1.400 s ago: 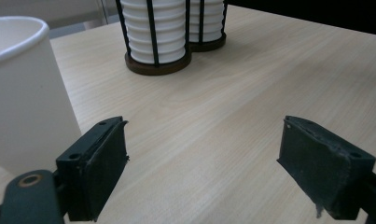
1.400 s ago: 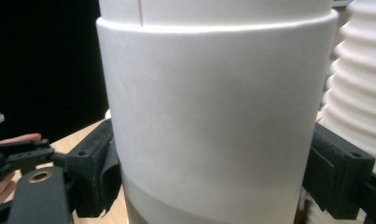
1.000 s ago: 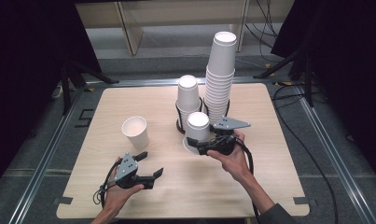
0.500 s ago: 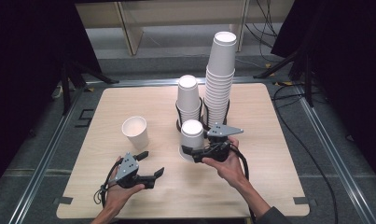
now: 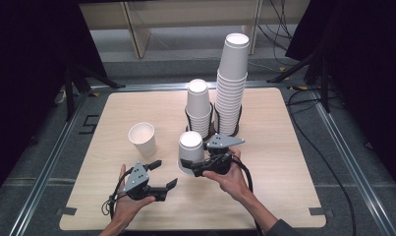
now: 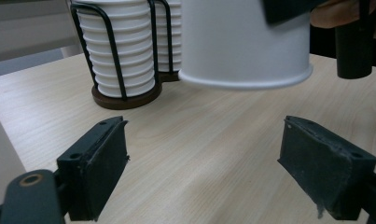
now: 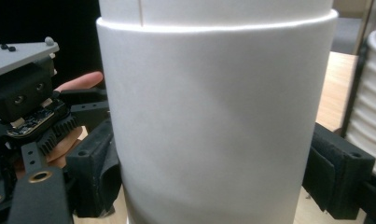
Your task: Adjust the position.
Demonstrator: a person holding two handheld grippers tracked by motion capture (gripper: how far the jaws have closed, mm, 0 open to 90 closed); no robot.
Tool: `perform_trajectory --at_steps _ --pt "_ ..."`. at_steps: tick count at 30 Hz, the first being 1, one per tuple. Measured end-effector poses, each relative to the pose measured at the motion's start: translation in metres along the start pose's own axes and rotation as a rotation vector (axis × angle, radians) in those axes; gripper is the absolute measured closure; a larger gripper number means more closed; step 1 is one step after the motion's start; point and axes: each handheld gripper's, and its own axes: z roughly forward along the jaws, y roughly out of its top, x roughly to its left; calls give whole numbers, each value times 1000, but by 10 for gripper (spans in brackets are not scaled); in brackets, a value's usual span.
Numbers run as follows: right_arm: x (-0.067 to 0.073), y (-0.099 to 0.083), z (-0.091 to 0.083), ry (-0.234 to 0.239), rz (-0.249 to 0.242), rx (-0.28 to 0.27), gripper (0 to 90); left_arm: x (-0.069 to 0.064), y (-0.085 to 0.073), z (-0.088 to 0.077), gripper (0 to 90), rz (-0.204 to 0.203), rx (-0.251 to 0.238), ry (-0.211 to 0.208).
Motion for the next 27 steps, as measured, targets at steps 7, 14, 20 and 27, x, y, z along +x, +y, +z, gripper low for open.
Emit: perform_trajectory --at_steps 7,14,20,27 --pt "8 -3 13 13 -46 -1 176 -5 2 2 145 5 -44 -36" --pt "13 -4 21 26 -58 9 176 -8 3 2 145 0 -27 -43" --pt "21 -5 28 48 -62 -9 177 -11 2 5 87 -8 -18 -37" --pt "29 -7 34 78 -58 -26 178 -10 3 5 0 -28 -14 -38"
